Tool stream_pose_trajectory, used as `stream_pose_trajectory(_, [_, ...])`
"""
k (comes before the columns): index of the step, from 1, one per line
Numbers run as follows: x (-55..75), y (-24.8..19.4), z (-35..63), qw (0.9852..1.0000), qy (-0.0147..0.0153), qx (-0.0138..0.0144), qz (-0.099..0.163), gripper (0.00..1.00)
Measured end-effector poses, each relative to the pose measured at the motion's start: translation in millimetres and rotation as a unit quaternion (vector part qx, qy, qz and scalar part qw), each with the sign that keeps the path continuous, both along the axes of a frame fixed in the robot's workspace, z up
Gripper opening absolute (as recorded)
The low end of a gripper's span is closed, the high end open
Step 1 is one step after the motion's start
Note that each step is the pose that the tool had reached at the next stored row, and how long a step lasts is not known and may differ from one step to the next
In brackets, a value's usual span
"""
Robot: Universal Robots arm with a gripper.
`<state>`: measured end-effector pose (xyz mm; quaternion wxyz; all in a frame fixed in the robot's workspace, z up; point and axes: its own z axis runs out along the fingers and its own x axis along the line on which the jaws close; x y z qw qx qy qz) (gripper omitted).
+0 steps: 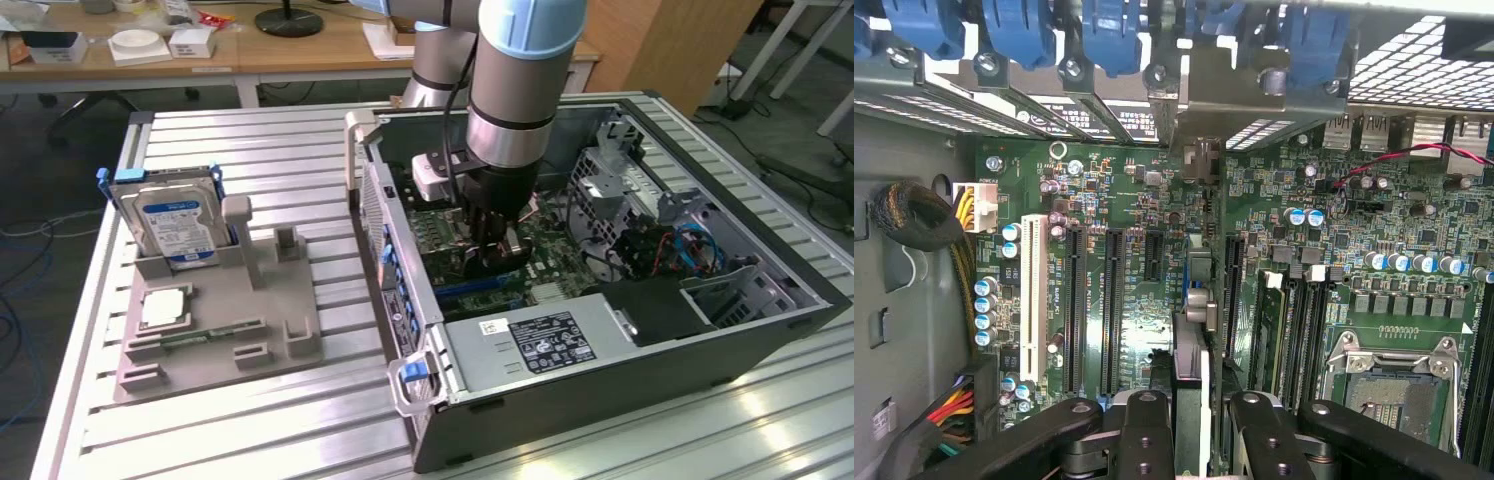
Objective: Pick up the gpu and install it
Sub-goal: 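Insert the gpu into the slot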
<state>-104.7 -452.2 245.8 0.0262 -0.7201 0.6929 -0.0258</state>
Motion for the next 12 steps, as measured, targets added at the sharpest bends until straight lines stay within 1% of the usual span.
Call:
stream_pose_trajectory(6, [0.0, 0.0, 0.0, 1.0000, 0.0000, 0.0000, 0.000, 0.27])
stream_pose_trajectory(12, [0.0, 0.0, 0.0, 0.9999, 0.0000, 0.0001, 0.010, 0.27])
